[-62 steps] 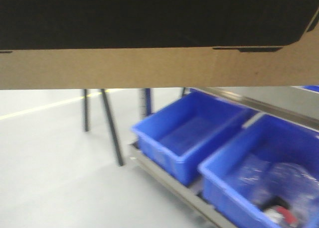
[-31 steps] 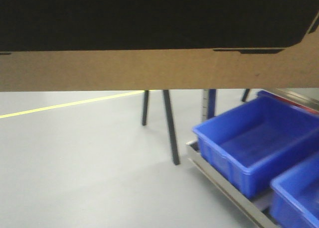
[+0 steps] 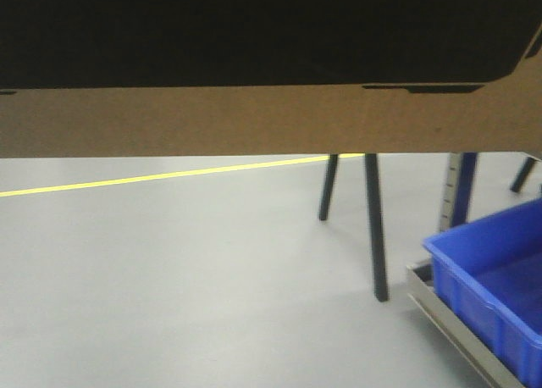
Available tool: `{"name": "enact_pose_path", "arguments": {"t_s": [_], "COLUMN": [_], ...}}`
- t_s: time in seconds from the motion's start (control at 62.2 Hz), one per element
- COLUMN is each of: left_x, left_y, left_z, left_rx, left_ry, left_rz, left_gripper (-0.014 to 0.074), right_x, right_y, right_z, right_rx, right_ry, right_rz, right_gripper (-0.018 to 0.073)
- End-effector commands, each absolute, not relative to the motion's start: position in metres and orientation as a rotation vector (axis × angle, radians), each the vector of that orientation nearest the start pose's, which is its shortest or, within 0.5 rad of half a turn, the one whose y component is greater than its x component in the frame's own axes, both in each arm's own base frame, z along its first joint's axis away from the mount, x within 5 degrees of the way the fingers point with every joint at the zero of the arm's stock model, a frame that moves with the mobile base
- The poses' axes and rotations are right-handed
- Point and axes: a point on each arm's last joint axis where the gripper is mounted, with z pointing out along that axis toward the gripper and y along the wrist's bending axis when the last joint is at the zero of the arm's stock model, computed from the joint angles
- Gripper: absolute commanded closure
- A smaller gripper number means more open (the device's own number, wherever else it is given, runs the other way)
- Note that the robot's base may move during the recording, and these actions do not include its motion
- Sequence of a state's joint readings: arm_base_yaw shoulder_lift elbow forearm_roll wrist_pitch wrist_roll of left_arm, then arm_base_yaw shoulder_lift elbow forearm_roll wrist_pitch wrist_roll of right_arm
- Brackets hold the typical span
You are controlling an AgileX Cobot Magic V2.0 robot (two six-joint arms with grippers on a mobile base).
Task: Grab box from left shelf to table start
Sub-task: 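Hold the raised box in both grippers while turning away from shelf, then drive the base forward carrying the box in both grippers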
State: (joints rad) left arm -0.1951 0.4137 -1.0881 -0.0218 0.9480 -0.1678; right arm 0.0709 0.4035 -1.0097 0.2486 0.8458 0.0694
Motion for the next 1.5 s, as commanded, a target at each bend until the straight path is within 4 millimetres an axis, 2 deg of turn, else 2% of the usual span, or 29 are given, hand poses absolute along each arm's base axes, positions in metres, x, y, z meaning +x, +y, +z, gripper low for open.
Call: {"name": "enact_pose_path", "arguments": {"t_s": [0.0, 1.479], "left_x": [0.0065, 0.0065], "left_y": [0.0047, 0.0047], "left_z": [0.472, 0.4719], "left_rx": [0.016, 0.015], "left_ry": [1.519, 1.521], "left_rz": [-0.19, -0.19], "left_gripper": [0.0699, 0.0699], "right_x": [0.0223, 0.0223], "right_y": [0.0065, 0.0065], "right_z": [0.4552, 0.4552], "right_rx": [0.014, 0.014], "right_ry": [1.551, 1.551], "right_rz": [0.196, 0.196], "right_gripper": [0.0503, 0.0503]}}
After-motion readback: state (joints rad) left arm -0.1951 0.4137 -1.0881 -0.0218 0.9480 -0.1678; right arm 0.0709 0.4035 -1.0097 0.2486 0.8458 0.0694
